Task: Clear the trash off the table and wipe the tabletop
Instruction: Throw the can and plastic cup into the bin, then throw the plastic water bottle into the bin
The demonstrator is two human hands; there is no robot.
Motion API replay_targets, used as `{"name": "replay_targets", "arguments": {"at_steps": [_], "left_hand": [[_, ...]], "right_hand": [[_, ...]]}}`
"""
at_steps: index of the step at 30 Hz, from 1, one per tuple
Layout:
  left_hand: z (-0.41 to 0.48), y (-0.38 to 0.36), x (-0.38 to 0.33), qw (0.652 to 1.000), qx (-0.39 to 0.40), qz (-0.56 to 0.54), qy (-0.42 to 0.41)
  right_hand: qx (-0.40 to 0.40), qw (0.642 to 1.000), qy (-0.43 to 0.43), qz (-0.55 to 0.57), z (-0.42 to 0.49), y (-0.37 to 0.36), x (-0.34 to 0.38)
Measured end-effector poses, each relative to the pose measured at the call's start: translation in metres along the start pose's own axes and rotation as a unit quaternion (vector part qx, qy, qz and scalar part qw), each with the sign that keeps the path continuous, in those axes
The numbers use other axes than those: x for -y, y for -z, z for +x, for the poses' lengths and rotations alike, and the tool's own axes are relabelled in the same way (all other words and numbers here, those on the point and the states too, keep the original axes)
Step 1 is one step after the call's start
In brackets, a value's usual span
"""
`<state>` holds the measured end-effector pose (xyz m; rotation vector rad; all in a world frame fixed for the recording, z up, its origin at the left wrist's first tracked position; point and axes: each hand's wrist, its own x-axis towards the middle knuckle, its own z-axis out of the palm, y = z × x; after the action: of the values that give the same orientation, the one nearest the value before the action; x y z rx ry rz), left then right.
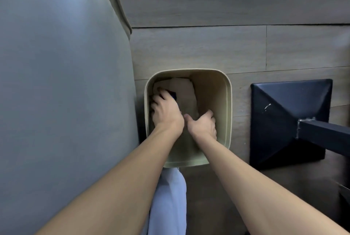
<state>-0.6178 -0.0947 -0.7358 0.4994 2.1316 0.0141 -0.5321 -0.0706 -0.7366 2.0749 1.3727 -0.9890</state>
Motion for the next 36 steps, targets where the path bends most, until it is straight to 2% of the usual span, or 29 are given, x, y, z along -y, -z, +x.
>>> {"name": "replay_targets", "arguments": {"at_steps": [2,5,7,12,17,22,25,28,31,36], "left_hand": [[-0.015,0.007,0.007,0.994,-0.022,0.06,-0.093],[-0.048,0.026,0.023,0.964,-0.047,0.102,-0.24],[-0.073,0.043,0.031,0.95,-0.054,0.117,-0.284],[-0.161,0.11,0.019,0.947,-0.073,0.157,-0.269],[-0.276,0.19,-0.012,0.954,-0.065,0.165,-0.243],[-0.404,0.252,-0.025,0.95,-0.065,0.184,-0.246],[-0.479,0.272,-0.029,0.948,-0.082,0.175,-0.253],[-0.548,0.276,-0.04,0.938,-0.084,0.175,-0.286],[-0.602,0.264,-0.064,0.914,-0.096,0.198,-0.341],[-0.685,0.217,-0.125,0.826,-0.099,0.283,-0.477]], "right_hand": [[-0.002,0.999,0.034,-0.026,-0.012,0.012,-0.007],[-0.018,0.988,0.124,-0.089,-0.045,0.041,-0.012],[-0.04,0.978,0.169,-0.12,-0.073,0.066,-0.011],[-0.081,0.95,0.241,-0.181,-0.153,0.134,-0.006],[-0.087,0.944,0.275,-0.16,-0.259,0.211,-0.012],[-0.074,0.917,0.362,-0.151,-0.377,0.294,-0.063],[-0.107,0.894,0.414,-0.136,-0.439,0.34,-0.109],[-0.148,0.894,0.413,-0.097,-0.481,0.377,-0.169],[-0.177,0.903,0.389,-0.042,-0.507,0.407,-0.24],[-0.271,0.921,0.278,0.02,-0.541,0.441,-0.379]]}}
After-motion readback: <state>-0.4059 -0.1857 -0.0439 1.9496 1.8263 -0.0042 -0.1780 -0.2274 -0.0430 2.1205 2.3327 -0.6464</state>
